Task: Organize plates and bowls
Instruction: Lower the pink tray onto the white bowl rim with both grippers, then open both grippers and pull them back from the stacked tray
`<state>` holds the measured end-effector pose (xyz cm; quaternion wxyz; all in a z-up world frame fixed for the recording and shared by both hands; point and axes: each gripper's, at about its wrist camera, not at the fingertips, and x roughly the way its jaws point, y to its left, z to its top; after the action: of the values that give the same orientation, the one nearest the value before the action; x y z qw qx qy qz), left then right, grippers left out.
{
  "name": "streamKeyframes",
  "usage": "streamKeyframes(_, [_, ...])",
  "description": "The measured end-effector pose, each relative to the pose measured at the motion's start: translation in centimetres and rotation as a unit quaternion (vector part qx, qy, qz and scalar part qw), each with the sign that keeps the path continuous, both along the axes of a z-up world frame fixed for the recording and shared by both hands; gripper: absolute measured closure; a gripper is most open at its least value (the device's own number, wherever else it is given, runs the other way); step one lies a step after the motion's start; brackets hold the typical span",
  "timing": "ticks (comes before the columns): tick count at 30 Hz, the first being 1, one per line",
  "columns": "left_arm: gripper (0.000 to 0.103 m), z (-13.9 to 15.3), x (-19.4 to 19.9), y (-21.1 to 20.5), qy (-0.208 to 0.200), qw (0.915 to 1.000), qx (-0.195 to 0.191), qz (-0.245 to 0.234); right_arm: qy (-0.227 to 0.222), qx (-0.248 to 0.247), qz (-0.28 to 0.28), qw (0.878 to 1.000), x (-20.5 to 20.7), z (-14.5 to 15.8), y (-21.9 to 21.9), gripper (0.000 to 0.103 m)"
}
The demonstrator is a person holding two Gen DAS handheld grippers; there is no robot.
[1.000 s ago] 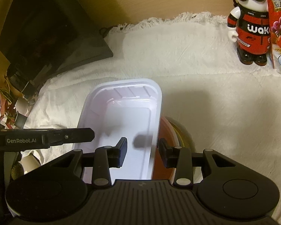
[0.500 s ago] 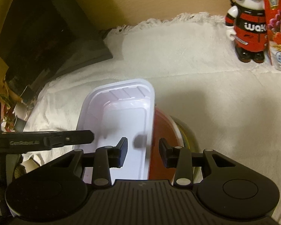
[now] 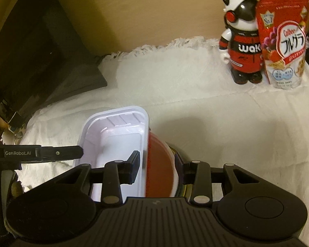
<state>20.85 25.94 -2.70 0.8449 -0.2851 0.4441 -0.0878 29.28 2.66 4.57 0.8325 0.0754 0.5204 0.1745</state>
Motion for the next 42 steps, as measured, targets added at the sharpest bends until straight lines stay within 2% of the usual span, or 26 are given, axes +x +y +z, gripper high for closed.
streamKeyframes(5, [0.083, 0.9, -1.6, -0.4, -0.019, 0.9992, 0.017, 0.029, -0.009, 0.011, 0.014, 1.000, -0.6, 0.3, -0.8, 0.066])
streamKeyframes(7, [0.083, 0.6, -1.7, -0.7, -0.005, 0.9989, 0.014, 0.043, -0.013, 0.017, 0.028, 0.999, -0.5, 0.5, -0.7, 0.066])
streamKeyframes(11, [0.080, 0.1, -1.4, -1.5, 0.006, 0.9991, 0.005, 0.042, 0.000, 0.017, 0.059, 0.998, 0.1, -0.4, 0.7, 0.066])
streamKeyframes(17, [0.080, -0.3, -0.6, -2.3, 0.018, 0.9992, 0.015, 0.032, 0.034, 0.036, 0.078, 0.996, 0.9, -2.3, 2.4, 0.065])
streamKeyframes(28, [0.080, -0.9, 1.4, -2.4, 0.020, 0.9994, 0.014, 0.024, 0.020, 0.026, 0.072, 0.997, 1.7, -2.0, 2.3, 0.065])
streamKeyframes(35, [0.080, -0.2, 0.6, -1.3, 0.006, 0.9990, 0.012, 0.043, -0.015, 0.016, 0.059, 0.998, 1.4, -0.9, 1.5, 0.065])
streamKeyframes(42, [0.080, 1.4, -1.3, -0.3, -0.039, 0.9959, 0.013, 0.081, -0.041, 0.010, 0.040, 0.998, 0.9, 0.2, 0.2, 0.065])
